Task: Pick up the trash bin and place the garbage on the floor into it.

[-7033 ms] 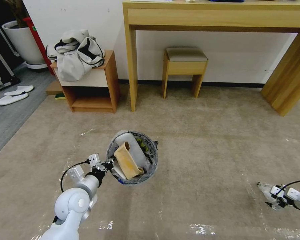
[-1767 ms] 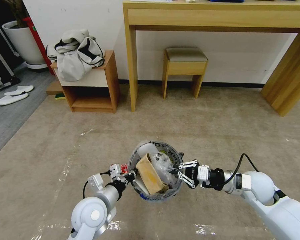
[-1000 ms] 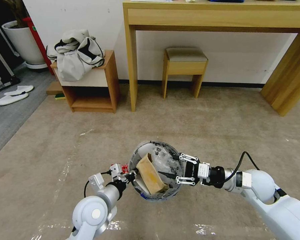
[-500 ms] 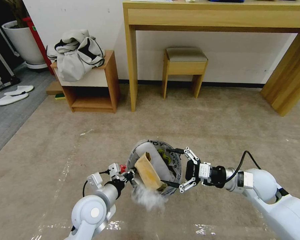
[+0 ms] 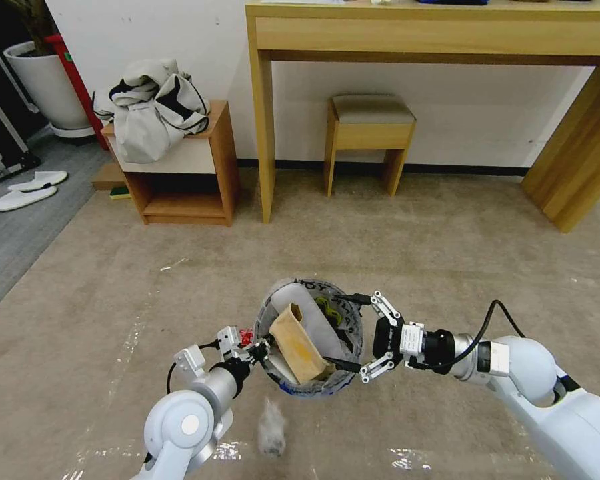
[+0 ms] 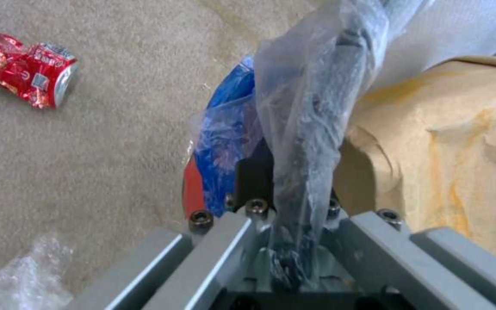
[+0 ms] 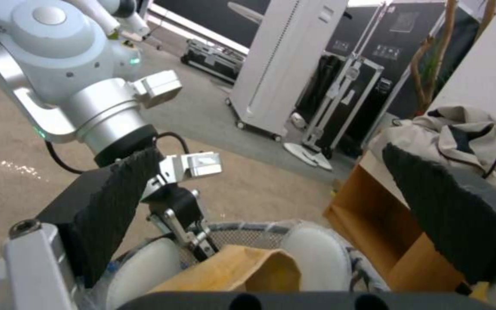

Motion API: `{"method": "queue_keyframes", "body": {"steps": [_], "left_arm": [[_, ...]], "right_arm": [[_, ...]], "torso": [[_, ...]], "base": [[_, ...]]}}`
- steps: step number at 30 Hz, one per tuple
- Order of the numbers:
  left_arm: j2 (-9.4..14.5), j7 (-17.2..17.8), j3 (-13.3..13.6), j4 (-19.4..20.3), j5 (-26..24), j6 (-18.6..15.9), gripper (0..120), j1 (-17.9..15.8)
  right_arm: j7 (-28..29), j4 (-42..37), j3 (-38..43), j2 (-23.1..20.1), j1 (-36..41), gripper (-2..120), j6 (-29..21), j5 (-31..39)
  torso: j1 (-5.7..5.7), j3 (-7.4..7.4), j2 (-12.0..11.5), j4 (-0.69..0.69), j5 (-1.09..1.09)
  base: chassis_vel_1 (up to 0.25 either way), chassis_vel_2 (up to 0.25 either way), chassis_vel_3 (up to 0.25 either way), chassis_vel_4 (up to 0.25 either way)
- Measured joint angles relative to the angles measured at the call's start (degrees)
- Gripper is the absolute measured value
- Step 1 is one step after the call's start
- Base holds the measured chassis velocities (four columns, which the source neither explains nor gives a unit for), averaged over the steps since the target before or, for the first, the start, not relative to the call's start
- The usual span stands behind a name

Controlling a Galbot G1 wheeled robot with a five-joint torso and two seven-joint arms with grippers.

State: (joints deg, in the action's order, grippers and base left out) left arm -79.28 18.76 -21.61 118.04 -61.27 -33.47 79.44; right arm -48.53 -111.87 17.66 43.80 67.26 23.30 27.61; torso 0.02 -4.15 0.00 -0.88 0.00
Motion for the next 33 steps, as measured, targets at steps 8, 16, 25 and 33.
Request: {"method": "queue_keyframes", "body": {"steps": [8, 16, 25, 33], "left_arm": [[-0.14, 0.06, -0.46, -0.07, 0.00, 0.00, 0, -0.49], [-0.60, 0.09, -1.91, -0.09, 0.06, 0.11, 0, -0.36], [-0.35, 0.12, -3.38, 0.41, 0.58, 0.36, 0, 0.36], [-0.91, -0.04, -4.39, 0.72, 2.53, 0.77, 0, 1.15]], "right_arm": [[0.01, 0.18, 0.91, -0.12, 0.08, 100, 0.20, 0.26], [0.15, 0.27, 1.49, 0.13, 0.44, 100, 0.32, 0.26], [0.40, 0.53, 2.11, 0.54, 0.38, 100, 0.40, 0.26], [0.90, 1.49, 3.14, 1.17, 0.86, 100, 0.43, 0.08]], "torso": [[0.00, 0.00, 0.00, 0.00, 0.00], [0.00, 0.00, 0.00, 0.00, 0.00], [0.00, 0.00, 0.00, 0.00, 0.00], [0.00, 0.00, 0.00, 0.00, 0.00]], "base": [[0.000, 0.000, 0.000, 0.000], [0.000, 0.000, 0.000, 0.000], [0.000, 0.000, 0.000, 0.000], [0.000, 0.000, 0.000, 0.000]]}}
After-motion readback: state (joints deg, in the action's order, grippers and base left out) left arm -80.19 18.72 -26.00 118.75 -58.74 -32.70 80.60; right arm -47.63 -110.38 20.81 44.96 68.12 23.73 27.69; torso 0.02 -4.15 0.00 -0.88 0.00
